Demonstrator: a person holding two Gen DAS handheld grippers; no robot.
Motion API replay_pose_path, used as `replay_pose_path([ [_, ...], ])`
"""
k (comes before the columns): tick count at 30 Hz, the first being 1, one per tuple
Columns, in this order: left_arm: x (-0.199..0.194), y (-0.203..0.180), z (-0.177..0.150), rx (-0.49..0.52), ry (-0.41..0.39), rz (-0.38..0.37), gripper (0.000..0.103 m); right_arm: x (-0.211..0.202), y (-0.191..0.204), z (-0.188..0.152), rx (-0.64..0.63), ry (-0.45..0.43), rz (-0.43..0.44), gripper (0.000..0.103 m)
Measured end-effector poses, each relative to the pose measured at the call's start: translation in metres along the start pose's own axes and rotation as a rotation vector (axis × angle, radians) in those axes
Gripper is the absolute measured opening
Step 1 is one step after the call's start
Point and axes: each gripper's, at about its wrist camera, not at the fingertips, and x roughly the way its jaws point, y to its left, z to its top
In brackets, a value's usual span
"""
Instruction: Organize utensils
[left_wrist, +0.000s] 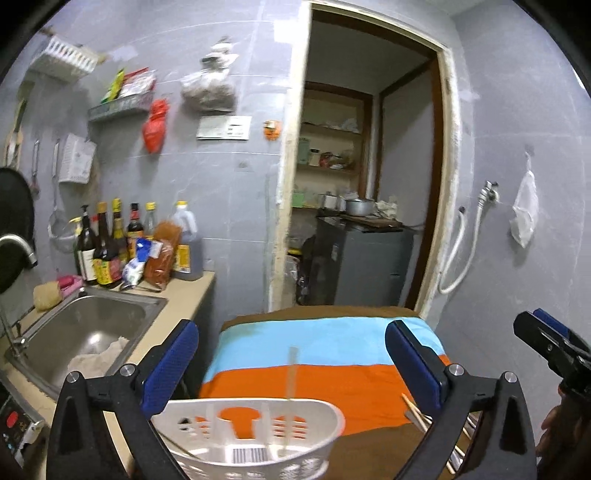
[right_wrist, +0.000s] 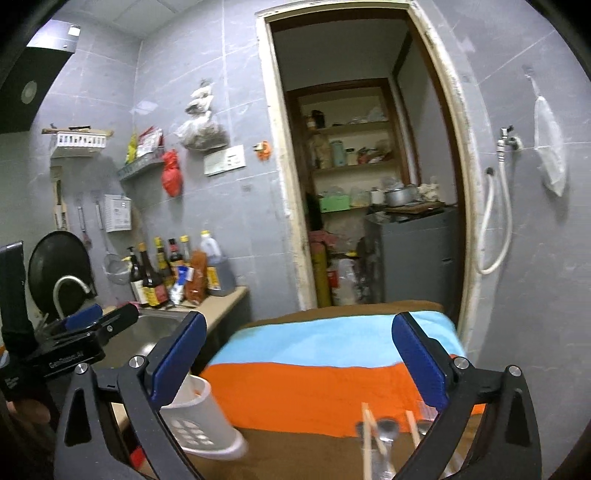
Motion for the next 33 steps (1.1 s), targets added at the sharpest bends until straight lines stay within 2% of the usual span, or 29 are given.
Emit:
replay_pose_path([
  [9,0.006,-0.08,-0.024,0.084,0.065,-0.074,0.102,-0.01,-0.082,0.003,0.009,0.038,-0.087,0.1],
  [15,0.031,-0.118,-0.044,0.069,0.144,-0.103,0.102,0.001,-0.134,-0.002,0.035,0.088,-0.102,0.1],
  [27,0.1,-0.144,-0.087,0.036,0.344,-0.118,0.101,0.068,-0.199,-0.044,0.092,0.267,-0.033,0.1],
  [28,0.106,-0.145,-0.091,0.031,0.36,-0.125,0.1,0.073,-0.202,-0.049,0.094,0.278,-0.028,0.099],
  [33,0.134,-0.147,-0.112,0.009,0.453,-0.153,0.073,0.112,-0.215,-0.079,0.103,0.381,0.02,0.087],
])
